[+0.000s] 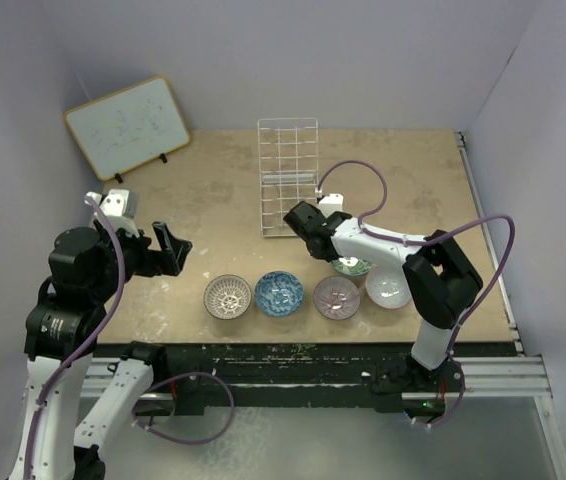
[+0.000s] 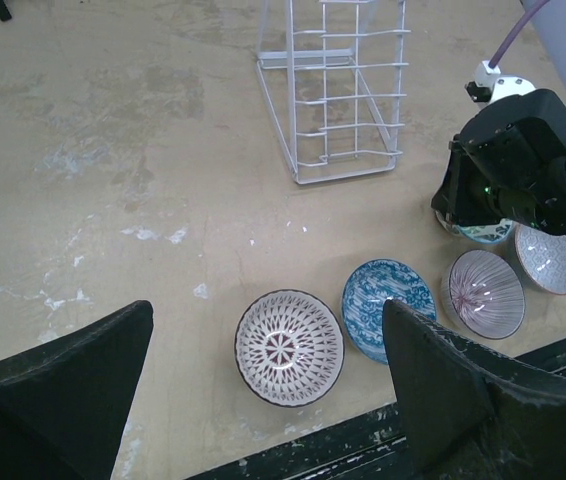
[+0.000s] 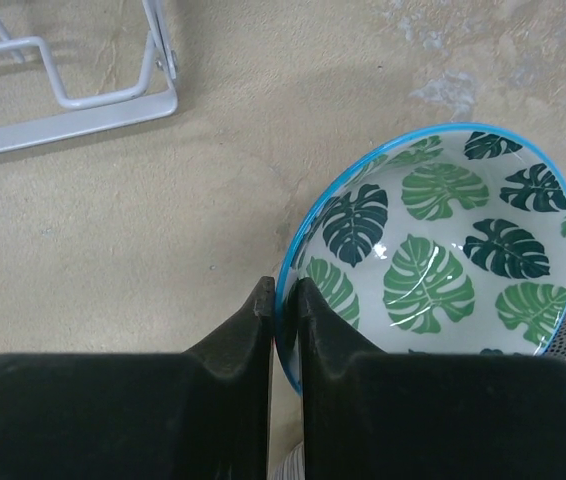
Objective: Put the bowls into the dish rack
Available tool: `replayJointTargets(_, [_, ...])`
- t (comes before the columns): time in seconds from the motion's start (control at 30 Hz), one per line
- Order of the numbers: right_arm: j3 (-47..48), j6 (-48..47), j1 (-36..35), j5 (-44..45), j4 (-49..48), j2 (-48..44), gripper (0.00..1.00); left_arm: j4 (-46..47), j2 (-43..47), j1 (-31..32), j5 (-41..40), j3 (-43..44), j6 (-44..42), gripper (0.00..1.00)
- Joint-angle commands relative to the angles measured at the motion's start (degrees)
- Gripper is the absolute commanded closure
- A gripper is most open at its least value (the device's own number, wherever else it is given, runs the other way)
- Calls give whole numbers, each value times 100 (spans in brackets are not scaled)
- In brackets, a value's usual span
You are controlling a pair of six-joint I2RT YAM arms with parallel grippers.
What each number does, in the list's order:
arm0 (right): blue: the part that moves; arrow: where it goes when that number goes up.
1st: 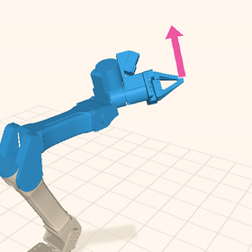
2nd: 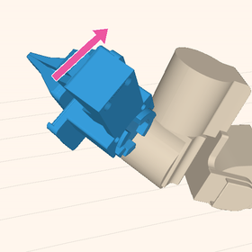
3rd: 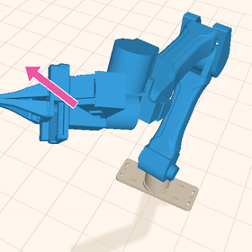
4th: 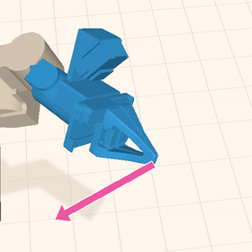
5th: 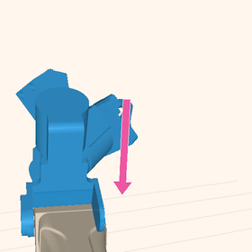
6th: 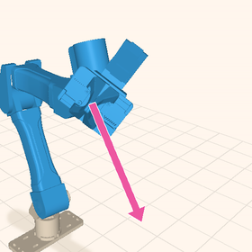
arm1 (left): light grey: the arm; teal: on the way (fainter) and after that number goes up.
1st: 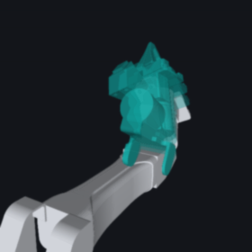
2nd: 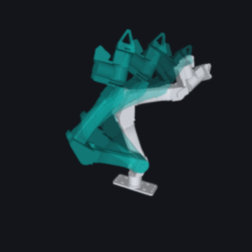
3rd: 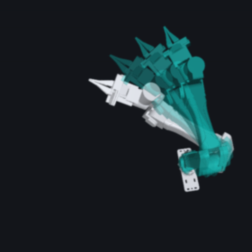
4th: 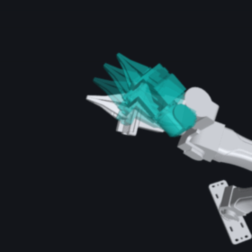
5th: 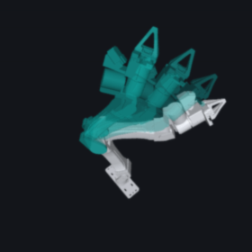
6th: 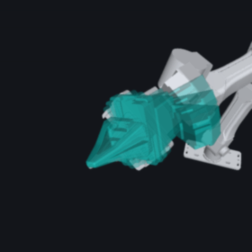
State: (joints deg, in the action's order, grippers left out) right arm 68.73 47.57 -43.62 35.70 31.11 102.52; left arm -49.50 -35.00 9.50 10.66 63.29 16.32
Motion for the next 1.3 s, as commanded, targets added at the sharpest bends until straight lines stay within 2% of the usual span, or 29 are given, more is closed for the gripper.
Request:
replayJointTargets(0.0, [106,200,-20,158,138,11,100,10,-1,8,103,336,-45,1])
replayJointTargets(0.37, [285,-40,-21,539,115,-585,100,-57,77,8,2,360,-37,1])
replayJointTargets(0.57, [513,-75,-23,517,101,-940,100,-56,115,8,-37,360,-2,1])
replayJointTargets(0.73, [332,-149,-17,434,-183,-1458,100,-75,149,8,-85,351,3,1])
replayJointTargets(0.97, [-506,-684,43,-807,-2215,-2952,100,-21,109,8,-79,355,24,1])
replayJointTargets(1.27, [-1319,-335,50,-1876,-4135,-3923,100,1,70,8,-107,419,29,1])
